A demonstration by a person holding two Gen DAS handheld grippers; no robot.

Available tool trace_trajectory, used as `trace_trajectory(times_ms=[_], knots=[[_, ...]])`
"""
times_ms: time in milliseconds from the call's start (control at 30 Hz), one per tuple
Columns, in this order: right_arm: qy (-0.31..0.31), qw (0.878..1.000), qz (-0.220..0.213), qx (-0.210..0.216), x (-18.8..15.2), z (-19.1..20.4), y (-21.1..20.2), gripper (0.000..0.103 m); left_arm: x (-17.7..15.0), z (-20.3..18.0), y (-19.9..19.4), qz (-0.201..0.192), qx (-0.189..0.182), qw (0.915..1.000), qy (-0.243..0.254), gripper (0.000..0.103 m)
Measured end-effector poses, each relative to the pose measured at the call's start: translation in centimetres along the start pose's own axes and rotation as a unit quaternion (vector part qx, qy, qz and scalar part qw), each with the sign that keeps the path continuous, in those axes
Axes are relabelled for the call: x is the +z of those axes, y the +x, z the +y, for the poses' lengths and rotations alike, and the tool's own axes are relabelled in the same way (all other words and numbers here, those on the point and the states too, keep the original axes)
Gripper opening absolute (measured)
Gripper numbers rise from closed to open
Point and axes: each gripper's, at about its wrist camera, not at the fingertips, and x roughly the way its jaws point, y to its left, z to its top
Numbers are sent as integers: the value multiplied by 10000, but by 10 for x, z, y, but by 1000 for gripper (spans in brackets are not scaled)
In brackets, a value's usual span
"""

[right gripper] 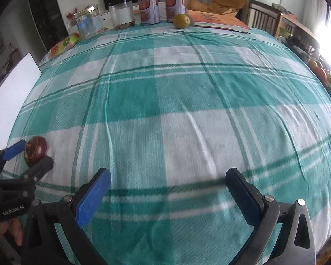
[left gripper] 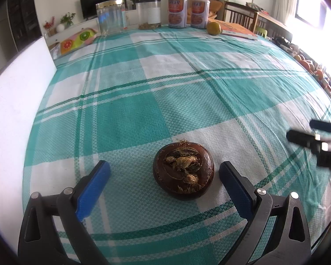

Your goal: Organize fruits

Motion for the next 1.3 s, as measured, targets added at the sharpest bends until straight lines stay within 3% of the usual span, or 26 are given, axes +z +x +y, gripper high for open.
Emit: trace_trajectory(times_ms=[167,333,367,433,533,567,667,767,933,1033,1067,1100,1167,1200,1300], knots=[[174,9978,-639,-75,119,-49,29,103,0,0,0,-1,-2,10000,-1,100],[641,9946,-787,218,239,-60,94,97,0,0,0,-1,-2,10000,-2,100],[684,9942,-783,264,257,-57,109,90,0,0,0,-1,-2,10000,-2,100],[804,9940,-651,351,283,-50,138,87,0,0,0,-2,-2,10000,-4,100],[962,9933,-510,382,304,-42,168,73,0,0,0,-1,-1,10000,-4,100],[1039,9927,-466,392,306,-42,173,51,0,0,0,-1,-4,10000,-5,100],[1249,9888,-580,573,299,-46,166,49,0,1,0,-2,-14,10000,-12,100],[1282,9854,-690,887,269,-50,135,49,0,3,-1,-3,-114,9999,-46,100],[1244,9786,-697,1485,180,-50,53,49,0,20,-9,-70,-906,9954,-296,99],[1207,9761,-647,1685,120,-44,9,49,-1,8,-9,-25,-591,9982,61,84],[1235,9752,-615,1733,101,-41,-2,49,-1,3,-9,-42,-469,9986,234,73],[1256,9743,-585,1777,84,-43,-13,49,-1,-1,-9,-92,-465,9983,330,62],[1202,9751,-580,1772,55,-35,-31,49,2,-3,-7,-203,-522,9980,284,50],[1113,9773,-604,1700,44,-31,-40,49,4,-1,-7,-155,-543,9982,191,50],[661,9823,-605,1647,19,-4,-63,49,5,16,-37,-138,-1087,9930,-431,50]])
